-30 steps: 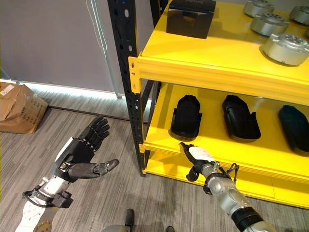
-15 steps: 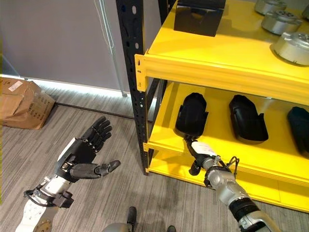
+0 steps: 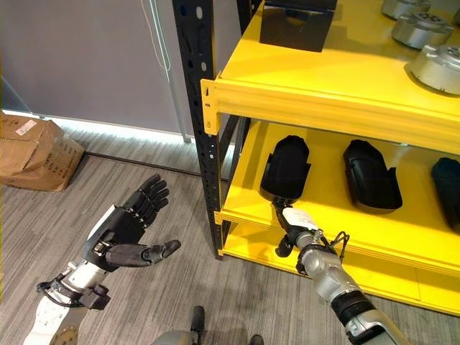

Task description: Move parts from the plastic box to the shelf.

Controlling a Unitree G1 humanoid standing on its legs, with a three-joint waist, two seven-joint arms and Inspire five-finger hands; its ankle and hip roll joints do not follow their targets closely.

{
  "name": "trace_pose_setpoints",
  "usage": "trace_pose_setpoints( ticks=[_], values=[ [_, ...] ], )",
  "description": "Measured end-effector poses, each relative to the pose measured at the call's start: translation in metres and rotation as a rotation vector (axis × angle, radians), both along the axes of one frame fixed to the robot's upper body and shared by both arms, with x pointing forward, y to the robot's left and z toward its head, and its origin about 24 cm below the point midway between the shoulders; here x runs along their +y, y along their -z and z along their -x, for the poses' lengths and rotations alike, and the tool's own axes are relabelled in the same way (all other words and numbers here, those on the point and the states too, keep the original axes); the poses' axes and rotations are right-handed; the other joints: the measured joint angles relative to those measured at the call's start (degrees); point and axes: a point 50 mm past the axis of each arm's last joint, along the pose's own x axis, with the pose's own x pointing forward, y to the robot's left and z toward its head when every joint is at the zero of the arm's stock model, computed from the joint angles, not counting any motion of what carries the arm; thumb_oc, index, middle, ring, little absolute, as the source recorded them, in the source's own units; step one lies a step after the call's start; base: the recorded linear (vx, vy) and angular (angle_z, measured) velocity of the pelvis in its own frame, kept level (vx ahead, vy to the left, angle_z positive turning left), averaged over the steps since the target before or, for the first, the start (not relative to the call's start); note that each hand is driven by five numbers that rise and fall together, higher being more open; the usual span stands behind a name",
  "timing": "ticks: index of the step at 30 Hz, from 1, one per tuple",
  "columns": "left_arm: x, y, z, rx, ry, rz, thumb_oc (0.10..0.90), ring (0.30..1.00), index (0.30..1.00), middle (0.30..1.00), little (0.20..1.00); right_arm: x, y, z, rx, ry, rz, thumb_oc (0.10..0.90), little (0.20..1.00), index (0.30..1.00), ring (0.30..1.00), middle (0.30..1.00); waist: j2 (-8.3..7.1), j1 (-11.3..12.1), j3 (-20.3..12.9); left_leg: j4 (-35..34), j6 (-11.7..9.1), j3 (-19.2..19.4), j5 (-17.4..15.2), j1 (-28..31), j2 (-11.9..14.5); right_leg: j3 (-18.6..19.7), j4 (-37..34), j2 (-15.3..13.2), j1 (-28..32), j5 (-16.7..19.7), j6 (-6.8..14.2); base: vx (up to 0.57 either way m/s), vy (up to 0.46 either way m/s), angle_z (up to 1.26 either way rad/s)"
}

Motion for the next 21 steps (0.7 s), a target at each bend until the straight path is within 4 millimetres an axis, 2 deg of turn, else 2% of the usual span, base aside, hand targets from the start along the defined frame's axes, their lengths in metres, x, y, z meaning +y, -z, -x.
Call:
trace_pose_setpoints(
  ticks=[6,21],
  values=[
    [-0.001,-0.002,-0.002,-0.009,0.003,0.001,0.900,1.000,1.000,1.000,1.000,-0.005,-0.002,-0.003,-0.029,0.051,0.021,0.900,1.000,1.000,1.000,1.000,1.07,0.1,0.4,0.0,0.2,0.0,-0.1,-0.1,-0.1,0.0,0.0,-0.2,0.0,0.1,-0.2,0.00,0.000,0.00],
    [-0.005,-0.002,-0.004,-0.009,0.017,0.009,0.900,1.000,1.000,1.000,1.000,-0.024,-0.005,-0.008,-0.045,0.164,0.056,0.900,1.000,1.000,1.000,1.000,1.44,0.1,0.4,0.0,0.6,-0.1,0.4,0.1,-0.3,0.0,0.0,-0.3,0.2,0.2,-0.2,0.00,0.000,0.00]
  ],
)
